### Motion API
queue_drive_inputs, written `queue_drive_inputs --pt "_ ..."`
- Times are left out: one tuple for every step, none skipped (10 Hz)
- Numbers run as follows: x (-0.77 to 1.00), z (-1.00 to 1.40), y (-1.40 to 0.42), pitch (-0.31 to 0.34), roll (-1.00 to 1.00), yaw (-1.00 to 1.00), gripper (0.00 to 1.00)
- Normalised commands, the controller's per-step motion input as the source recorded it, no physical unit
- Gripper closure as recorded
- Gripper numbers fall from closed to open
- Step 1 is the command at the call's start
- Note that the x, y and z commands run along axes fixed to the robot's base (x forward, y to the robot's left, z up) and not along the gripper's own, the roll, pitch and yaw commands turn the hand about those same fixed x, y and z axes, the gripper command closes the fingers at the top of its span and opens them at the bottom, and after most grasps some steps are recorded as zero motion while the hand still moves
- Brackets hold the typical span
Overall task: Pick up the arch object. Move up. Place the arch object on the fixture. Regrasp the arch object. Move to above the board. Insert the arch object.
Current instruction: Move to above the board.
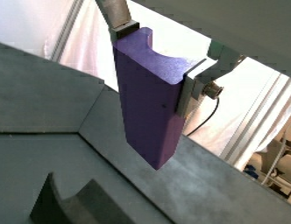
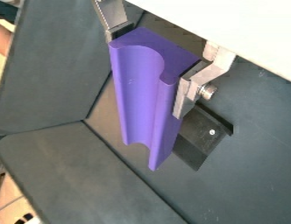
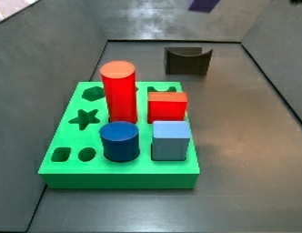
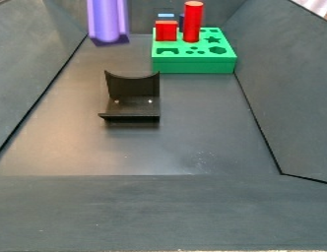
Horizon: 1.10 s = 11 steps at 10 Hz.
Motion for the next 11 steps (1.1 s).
queue_drive_inputs --pt "0.12 1.0 -0.06 0.076 -0.03 0.15 1.0" --pt "0.1 1.0 -0.05 0.054 -0.03 0.12 1.0" --pt "0.1 1.0 -0.05 0.048 -0.03 0.11 1.0" --pt "0.09 1.0 -0.05 0.046 -0.03 0.09 1.0" --pt "0.08 1.0 -0.04 0.043 -0.03 0.08 1.0" --pt "0.05 0.77 -0.03 0.05 -0.03 0.06 1.0" --pt "0.04 0.68 -0.03 0.058 -0.02 0.05 1.0" --pt "0.04 0.47 -0.02 0.074 -0.02 0.04 1.0" --pt "0.03 0.28 -0.02 0.093 -0.02 0.04 1.0" --pt "-1.0 -0.17 -0.99 -0.045 -1.0 -0.03 1.0" --pt "-1.0 -0.19 -0.98 -0.055 -1.0 -0.02 1.0"
